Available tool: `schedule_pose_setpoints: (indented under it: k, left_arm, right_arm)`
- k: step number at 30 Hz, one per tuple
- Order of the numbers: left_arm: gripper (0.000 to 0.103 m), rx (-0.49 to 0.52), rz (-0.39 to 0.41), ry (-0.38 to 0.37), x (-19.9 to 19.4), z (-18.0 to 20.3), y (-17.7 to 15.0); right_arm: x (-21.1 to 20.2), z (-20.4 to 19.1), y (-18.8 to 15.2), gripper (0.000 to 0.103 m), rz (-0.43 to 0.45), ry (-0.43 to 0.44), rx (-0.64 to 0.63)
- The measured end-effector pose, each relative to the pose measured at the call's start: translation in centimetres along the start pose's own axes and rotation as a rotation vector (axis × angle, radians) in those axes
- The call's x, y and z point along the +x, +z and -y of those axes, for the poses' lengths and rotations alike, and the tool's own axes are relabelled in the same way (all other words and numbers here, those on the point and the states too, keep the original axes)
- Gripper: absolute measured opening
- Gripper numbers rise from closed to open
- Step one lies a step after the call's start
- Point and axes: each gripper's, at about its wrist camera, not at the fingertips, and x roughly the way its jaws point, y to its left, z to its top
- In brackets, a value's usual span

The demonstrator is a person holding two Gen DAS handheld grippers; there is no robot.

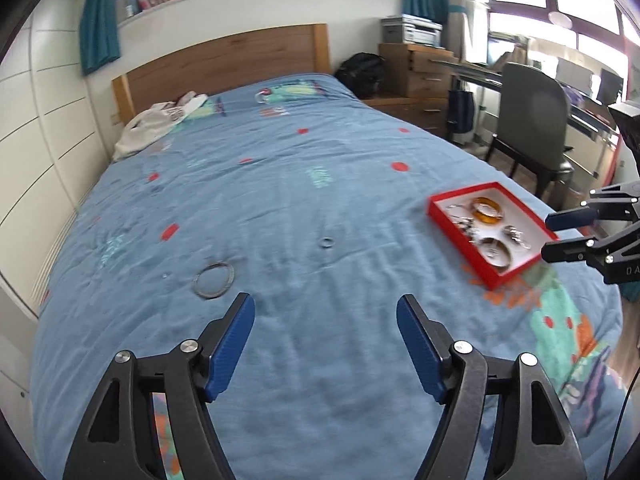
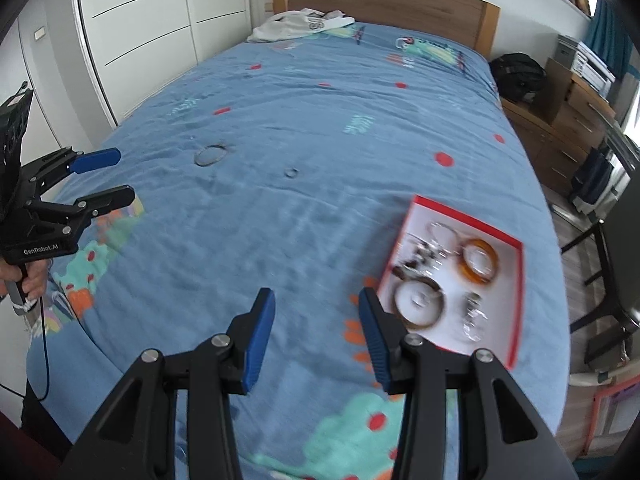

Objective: Organize jewelry
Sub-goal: 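Withdraw both grippers from the box toward the bangle and last ring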

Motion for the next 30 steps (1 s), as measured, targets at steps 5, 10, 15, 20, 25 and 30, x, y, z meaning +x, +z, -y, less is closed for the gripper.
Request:
schedule_pose_setpoints:
  k: [5,10,15,20,25,30]
  left_arm:
    - [0.079,-0.043,-0.017,0.018,2.2,-3.2,-0.5]
    - [0.083,-0.087,-0.050,0.042,5.6,-5.9,-1.1]
    - [0.088,-0.155,-0.086,0.078,9.3,-9.1,-2.3]
    - [0.090,-0.199,-0.119,0.121,12.0,-11.7,-3.7]
    - [0.091,-0.270,-0.128,0.139,14.2,-14.1,-4.7]
    - [0.096,-0.298,-0.125,0.141,16.0,-15.1,-4.9]
  right_arm:
    - [3.6,-1.8,2.1,0.042,-0.018,0.023,-0.014]
    - [7.7,-2.8,4.1,0.042,-0.030,0.051,-0.018]
    - [12.4,-3.6,6.0,0.042,-0.049,0.069,-0.014]
    - [16.8,-4.0,7.6,0.042,-0.062,0.097,-0.006]
    - [20.1,-4.0,8.9,0.042,-0.066,0.106,-0.001]
    - [23.3,-3.6,10.2,0.042,-0.063,0.100,0.021]
